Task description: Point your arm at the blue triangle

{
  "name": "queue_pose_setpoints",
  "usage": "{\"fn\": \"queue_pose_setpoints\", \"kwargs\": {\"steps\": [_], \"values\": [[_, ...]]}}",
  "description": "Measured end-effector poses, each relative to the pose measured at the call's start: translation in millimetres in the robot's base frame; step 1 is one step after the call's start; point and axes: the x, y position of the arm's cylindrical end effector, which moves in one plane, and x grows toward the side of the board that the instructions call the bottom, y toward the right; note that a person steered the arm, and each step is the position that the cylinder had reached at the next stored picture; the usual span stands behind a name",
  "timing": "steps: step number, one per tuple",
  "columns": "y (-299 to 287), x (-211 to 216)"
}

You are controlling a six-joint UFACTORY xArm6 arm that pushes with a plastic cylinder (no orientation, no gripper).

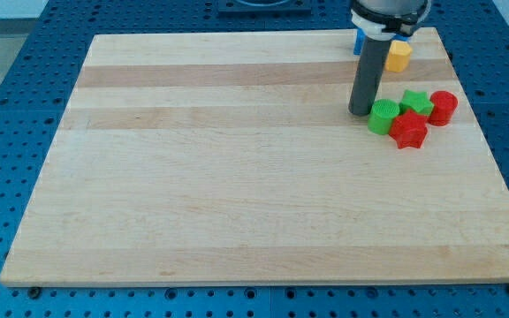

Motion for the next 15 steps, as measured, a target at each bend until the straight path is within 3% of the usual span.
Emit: {"fn": "queue_pose_setpoints", "kwargs": {"steps": [4,7,10,12,15], "values": [[-23,-26],[61,-48],[156,-110],[155,-187],[104,-175]]}}
